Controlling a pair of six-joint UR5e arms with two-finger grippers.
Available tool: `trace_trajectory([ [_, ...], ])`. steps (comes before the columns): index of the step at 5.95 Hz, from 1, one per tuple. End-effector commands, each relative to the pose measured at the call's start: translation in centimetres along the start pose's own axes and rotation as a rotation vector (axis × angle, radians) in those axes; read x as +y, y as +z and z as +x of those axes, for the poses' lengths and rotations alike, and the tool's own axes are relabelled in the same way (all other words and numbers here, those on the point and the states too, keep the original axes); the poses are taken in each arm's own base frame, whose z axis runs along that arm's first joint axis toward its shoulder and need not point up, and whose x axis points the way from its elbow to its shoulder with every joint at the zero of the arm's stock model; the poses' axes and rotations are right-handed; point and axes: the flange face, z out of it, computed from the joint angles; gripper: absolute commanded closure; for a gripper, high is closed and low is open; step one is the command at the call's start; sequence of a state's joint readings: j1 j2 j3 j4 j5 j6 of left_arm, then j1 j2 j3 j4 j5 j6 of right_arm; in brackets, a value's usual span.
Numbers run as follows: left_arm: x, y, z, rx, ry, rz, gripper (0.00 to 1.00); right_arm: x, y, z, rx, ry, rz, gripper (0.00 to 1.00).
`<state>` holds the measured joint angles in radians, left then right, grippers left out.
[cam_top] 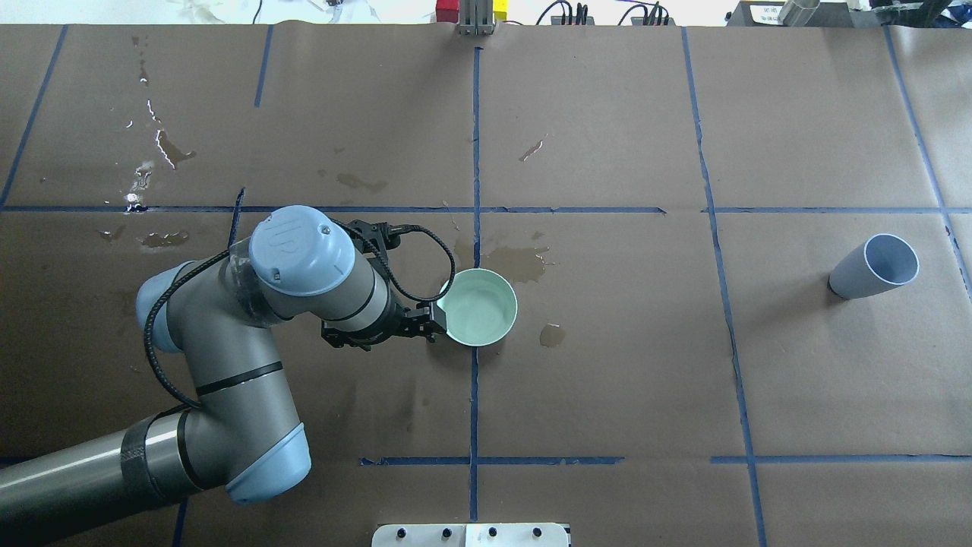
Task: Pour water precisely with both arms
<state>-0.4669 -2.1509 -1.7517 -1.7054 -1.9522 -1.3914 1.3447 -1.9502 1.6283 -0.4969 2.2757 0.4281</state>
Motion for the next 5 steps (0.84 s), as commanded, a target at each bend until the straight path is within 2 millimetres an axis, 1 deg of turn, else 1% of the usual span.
trace_trajectory([
  [1, -0.6, 0.3, 1.5, 0.010, -0.048, 0.005, 0.02, -2.3, -0.2, 1.5, -0.024, -0.025, -0.077, 0.00],
  [2, -1.3, 0.7, 1.6, 0.015, -0.089, 0.011, 0.02, -3.5, -0.2, 1.9, -0.042, -0.032, -0.110, 0.00],
  [3, -2.0, 2.2, 1.8, 0.058, -0.122, 0.017, 0.03, -4.7, 0.0, 1.8, -0.076, -0.021, -0.140, 0.00],
  [4, -3.5, 3.2, 3.3, 0.088, -0.179, 0.026, 0.03, -4.7, 0.0, 1.9, -0.094, -0.022, -0.158, 0.00],
  [5, -3.9, 3.9, 3.4, 0.080, -0.181, 0.026, 0.05, -4.7, 0.2, 1.8, -0.103, -0.051, -0.165, 0.00],
])
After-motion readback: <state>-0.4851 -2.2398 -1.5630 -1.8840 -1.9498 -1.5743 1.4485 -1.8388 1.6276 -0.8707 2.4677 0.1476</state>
